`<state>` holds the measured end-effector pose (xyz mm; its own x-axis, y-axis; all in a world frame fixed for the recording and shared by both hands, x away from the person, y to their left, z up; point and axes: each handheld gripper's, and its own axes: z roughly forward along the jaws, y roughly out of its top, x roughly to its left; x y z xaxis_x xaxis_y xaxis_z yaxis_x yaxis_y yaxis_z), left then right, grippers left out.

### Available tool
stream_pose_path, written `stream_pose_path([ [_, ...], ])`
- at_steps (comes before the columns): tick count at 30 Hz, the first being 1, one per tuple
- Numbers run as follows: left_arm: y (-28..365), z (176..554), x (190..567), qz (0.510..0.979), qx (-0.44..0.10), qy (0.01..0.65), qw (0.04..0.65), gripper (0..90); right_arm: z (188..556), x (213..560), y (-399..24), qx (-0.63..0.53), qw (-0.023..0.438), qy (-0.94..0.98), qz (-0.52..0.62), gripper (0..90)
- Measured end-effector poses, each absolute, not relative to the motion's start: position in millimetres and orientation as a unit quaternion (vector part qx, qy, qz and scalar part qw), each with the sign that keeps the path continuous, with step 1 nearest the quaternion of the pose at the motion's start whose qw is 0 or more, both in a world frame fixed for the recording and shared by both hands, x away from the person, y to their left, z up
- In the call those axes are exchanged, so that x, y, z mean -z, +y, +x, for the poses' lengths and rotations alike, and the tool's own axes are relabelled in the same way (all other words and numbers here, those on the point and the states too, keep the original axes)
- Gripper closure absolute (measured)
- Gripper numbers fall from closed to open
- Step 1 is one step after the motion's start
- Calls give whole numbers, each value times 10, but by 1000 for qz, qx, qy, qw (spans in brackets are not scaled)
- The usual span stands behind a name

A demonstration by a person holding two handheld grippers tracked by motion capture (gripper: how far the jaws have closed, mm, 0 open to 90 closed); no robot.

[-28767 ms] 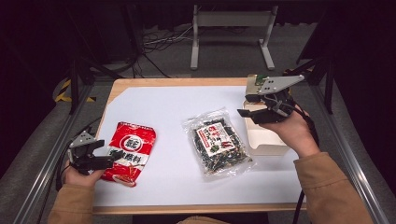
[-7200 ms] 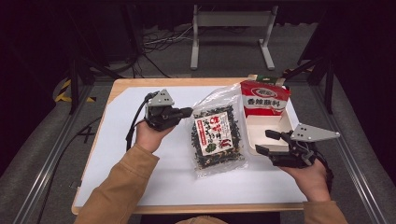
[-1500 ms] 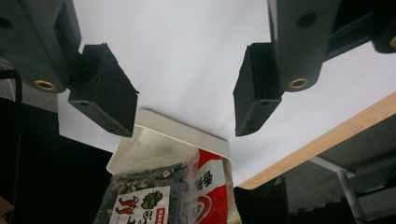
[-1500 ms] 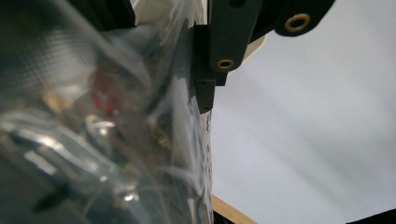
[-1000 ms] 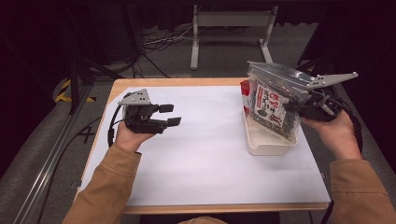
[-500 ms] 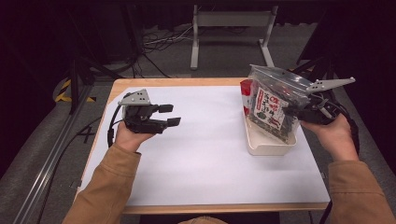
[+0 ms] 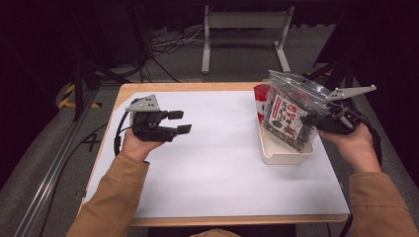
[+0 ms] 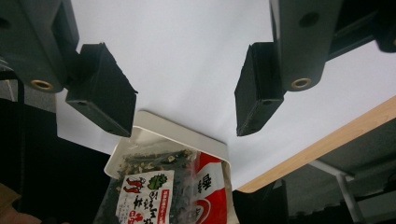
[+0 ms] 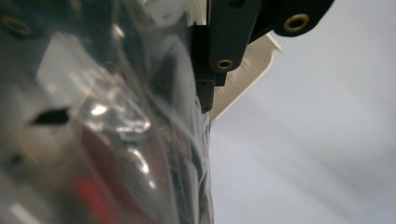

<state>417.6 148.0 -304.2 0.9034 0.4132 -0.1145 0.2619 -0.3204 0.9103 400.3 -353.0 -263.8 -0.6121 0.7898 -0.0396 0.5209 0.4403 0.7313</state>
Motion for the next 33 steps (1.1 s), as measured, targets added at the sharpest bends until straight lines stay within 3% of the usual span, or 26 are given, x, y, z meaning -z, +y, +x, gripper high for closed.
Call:
stream_pose_path([
  [17,1476,4162,3036,807,-69,208,548,385,4118,2735,-3371,-313,177,848,389,771],
  [33,1522,4155,3058,805,-67,215,549,372,4130,3034,-3885,-399,136,802,423,758],
])
